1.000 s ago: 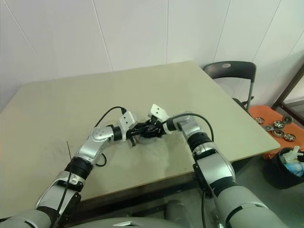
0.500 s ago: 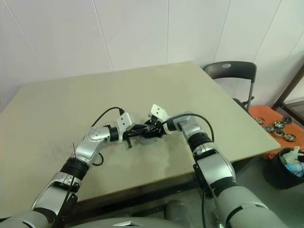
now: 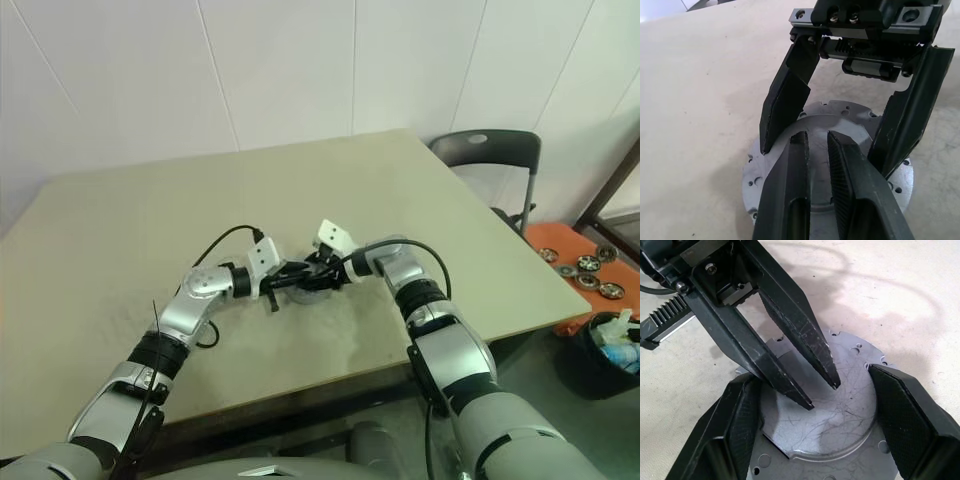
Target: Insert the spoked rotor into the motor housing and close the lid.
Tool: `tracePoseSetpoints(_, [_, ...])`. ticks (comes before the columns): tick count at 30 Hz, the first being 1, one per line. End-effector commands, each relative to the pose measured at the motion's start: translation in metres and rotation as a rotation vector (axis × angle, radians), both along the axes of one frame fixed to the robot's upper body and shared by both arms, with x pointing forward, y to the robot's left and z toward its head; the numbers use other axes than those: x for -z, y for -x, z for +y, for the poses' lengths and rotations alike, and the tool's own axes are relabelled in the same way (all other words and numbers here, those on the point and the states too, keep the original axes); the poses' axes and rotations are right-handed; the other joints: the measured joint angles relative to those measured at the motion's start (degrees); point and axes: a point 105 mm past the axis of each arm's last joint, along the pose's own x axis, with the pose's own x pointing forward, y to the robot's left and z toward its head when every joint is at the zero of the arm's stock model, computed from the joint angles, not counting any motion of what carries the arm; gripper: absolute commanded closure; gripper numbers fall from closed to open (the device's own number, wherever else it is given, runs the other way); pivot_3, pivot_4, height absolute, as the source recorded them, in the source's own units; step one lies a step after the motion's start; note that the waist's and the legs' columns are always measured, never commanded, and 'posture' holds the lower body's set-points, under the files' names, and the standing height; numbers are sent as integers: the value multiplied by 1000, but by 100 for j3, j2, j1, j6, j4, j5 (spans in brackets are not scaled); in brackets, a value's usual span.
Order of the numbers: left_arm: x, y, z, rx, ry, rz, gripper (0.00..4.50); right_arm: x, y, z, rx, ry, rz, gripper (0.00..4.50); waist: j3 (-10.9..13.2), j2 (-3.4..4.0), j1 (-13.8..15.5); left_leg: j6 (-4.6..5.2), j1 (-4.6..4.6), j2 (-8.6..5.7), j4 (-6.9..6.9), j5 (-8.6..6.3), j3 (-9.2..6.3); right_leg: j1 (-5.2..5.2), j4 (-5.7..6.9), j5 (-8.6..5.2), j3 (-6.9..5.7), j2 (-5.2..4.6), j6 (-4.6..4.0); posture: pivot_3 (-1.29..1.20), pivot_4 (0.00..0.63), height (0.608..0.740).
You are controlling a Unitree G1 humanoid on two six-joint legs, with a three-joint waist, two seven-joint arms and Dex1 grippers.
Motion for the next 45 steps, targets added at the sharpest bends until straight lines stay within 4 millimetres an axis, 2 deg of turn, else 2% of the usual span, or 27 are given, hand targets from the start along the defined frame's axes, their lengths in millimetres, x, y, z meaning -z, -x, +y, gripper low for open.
tracePoseSetpoints(1, [23, 9, -1, 21, -70, 70, 3814, 40, 14, -22, 62, 117, 133, 1454, -1, 2, 0, 0, 0, 0, 0, 0, 0, 0, 0, 0, 0, 0, 0, 0, 0, 740])
tracePoseSetpoints(8, [21, 8, 0, 21, -72, 63, 3814, 39, 15, -22, 44, 120, 118, 1454, -2, 3, 0, 0, -1, -1, -1, 0, -1, 0, -2, 0, -1, -1, 0, 0, 0, 740])
tracePoseSetpoints(10, [21, 7, 0, 21, -71, 62, 3859, 38, 16, -22, 30, 121, 111, 673, -2, 3, 3, 0, -1, -1, -1, 0, -1, 0, -2, 0, -1, -1, 0, 0, 0, 740])
tracePoseSetpoints(12, [21, 7, 0, 20, -70, 61, 3859, 39, 13, -25, 58, 133, 108, 127, -2, 4, 3, 0, -3, -1, -1, 0, -2, -1, -3, 0, -1, -2, 0, 0, 0, 740])
tracePoseSetpoints(13, [20, 7, 0, 20, -69, 61, 3859, 40, 10, -25, 95, 129, 133, 6, -2, 4, 2, 0, -3, -2, -1, 0, -3, 0, -3, 0, -1, -2, 0, 0, 0, 740])
tracePoseSetpoints(16, [20, 8, -1, 21, -66, 62, 3859, 31, 14, -21, 75, 58, 212, 6, -1, 6, 8, 0, -6, -3, -2, 0, -4, -2, -5, 0, -1, -5, 0, 0, 0, 740])
tracePoseSetpoints(23, [20, 7, -2, 22, -60, 63, 3859, 0, 10, -28, 3, -41, 187, 6, 2, 9, 16, 1, -21, -43, -12, 0, -54, -14, -7, -1, 0, -5, 6, 0, 0, 740])
tracePoseSetpoints(28, [19, 7, -2, 24, -56, 63, 3859, -32, 4, -47, -26, -105, 181, 6, 32, 15, 148, 2, -31, -59, -9, 0, -90, -31, -6, -5, 0, -5, 17, 0, 0, 740])
tracePoseSetpoints(33, [19, 6, -3, 22, -51, 63, 3859, -61, -14, -74, 74, -151, 135, 6, 63, 30, 156, 2, -50, -62, -8, 0, -93, -46, -6, -5, -1, -5, 16, 0, 0, 740])
tracePoseSetpoints(36, [19, 7, -3, 21, -47, 63, 3859, -65, -20, -83, 128, -146, 129, 6, 64, 31, 160, 2, -80, -66, -3, 1, -93, -68, -6, -4, -1, -7, 17, 0, 0, 740])
tracePoseSetpoints(42, [19, 9, 2, 13, -34, 70, 3859, -51, -17, -94, 170, -91, 194, 6, 64, 33, 172, 2, -116, -67, -2, 2, -100, -103, -4, 9, -2, -7, 32, 0, 0, 740])
tracePoseSetpoints(45, [18, 12, 5, 10, -29, 73, 3859, -51, -7, -92, 190, -165, 395, 6, 64, 34, 175, 2, -118, -67, -3, 2, -100, -105, -5, 10, 0, -7, 31, 0, 0, 740])
